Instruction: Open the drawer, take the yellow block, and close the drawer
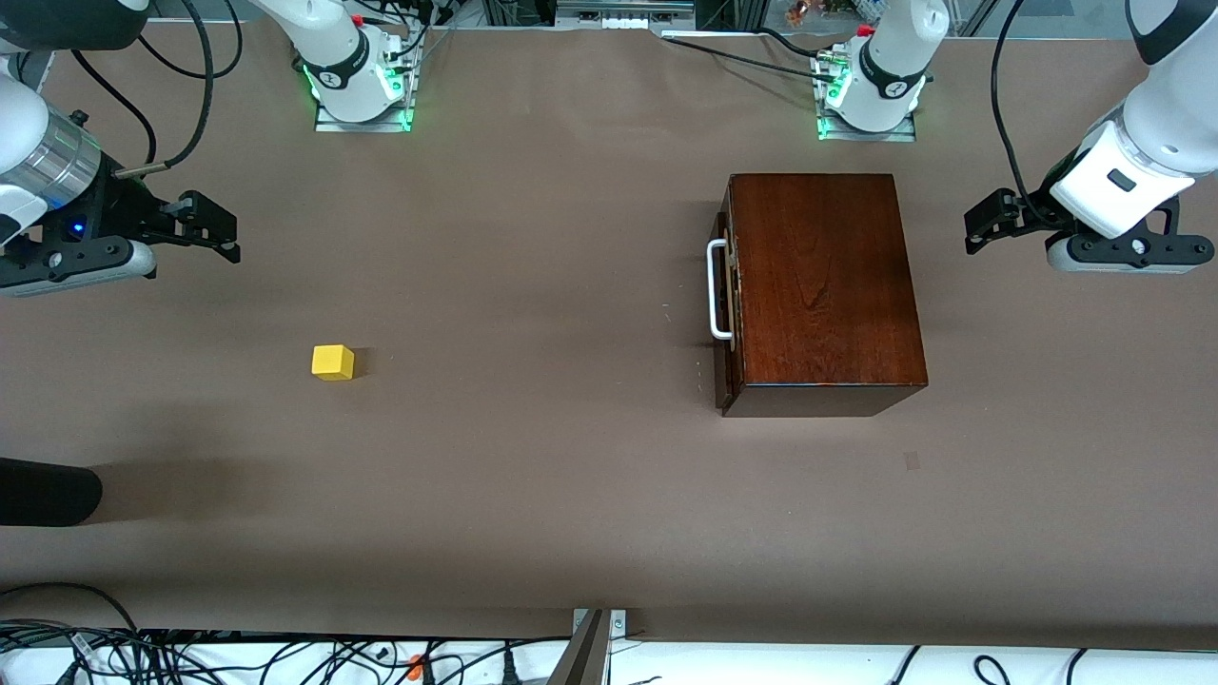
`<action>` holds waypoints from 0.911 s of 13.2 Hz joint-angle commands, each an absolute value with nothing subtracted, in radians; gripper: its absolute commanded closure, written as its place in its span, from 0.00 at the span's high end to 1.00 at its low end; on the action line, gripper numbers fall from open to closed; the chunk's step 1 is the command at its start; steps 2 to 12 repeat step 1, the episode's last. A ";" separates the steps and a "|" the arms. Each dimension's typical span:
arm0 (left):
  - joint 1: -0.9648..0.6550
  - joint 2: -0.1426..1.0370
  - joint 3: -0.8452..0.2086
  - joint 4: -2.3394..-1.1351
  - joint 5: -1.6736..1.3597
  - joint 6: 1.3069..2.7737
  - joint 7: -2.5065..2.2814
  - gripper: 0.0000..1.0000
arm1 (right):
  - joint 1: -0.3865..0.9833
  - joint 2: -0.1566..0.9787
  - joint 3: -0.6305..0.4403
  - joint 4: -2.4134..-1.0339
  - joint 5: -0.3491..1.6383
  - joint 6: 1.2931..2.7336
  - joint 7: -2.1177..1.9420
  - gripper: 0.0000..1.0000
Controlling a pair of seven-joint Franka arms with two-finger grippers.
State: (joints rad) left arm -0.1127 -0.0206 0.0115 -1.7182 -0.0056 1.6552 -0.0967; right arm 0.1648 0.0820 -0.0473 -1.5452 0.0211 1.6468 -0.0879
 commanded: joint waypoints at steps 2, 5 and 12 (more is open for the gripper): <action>-0.104 -0.002 0.011 -1.683 -0.025 1.637 -0.084 1.00 | 0.164 0.091 -0.048 -1.519 0.021 1.628 -0.080 1.00; -0.104 -0.002 0.011 -1.683 -0.025 1.637 -0.084 1.00 | 0.164 0.091 -0.048 -1.519 0.021 1.628 -0.080 1.00; -0.104 -0.002 0.011 -1.683 -0.025 1.637 -0.084 1.00 | 0.164 0.091 -0.048 -1.519 0.021 1.628 -0.080 1.00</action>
